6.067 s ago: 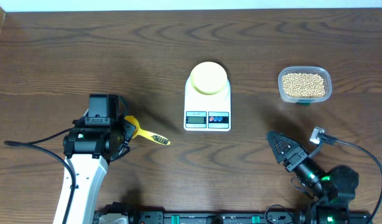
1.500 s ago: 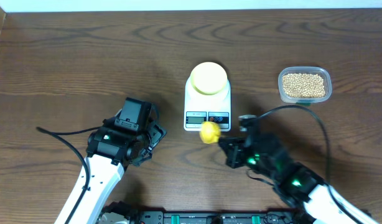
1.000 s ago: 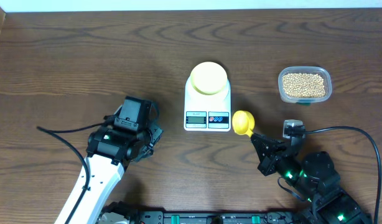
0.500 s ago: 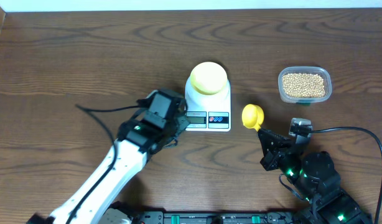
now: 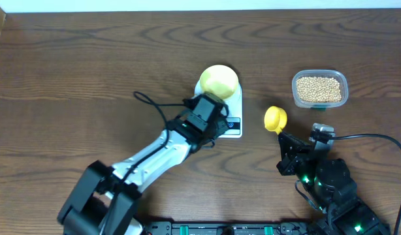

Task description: Scoop item into bowl and weigh 50g on scale

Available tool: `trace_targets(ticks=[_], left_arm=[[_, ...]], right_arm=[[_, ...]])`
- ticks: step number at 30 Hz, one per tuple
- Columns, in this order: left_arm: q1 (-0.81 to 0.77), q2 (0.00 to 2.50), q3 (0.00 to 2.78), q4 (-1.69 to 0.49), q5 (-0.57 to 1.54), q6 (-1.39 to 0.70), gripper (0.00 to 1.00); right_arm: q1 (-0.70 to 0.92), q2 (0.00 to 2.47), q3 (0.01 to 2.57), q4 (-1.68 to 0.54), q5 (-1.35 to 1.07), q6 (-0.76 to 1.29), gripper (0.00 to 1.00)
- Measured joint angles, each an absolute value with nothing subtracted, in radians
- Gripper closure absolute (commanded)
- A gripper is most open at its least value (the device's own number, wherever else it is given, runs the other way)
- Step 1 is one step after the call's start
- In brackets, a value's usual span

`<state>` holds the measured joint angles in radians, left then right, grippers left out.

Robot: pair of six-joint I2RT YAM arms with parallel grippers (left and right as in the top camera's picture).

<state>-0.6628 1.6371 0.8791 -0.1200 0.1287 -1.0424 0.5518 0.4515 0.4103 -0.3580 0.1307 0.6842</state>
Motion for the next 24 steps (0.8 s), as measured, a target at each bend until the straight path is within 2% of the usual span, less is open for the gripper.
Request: trace_targets(ticks=[11, 24], left_arm=[[-0.688, 1.742, 0.879, -0.072, 0.121, -1.042, 0.93], [-0.688, 1.742, 0.879, -0.062, 0.055, -1.031, 0.93]], right_arm=[[0.552, 0.451, 0.410, -0.400, 0.140, 0.684, 0.99], [0.552, 0.451, 0.410, -0.403, 0.140, 0.684, 0.99]])
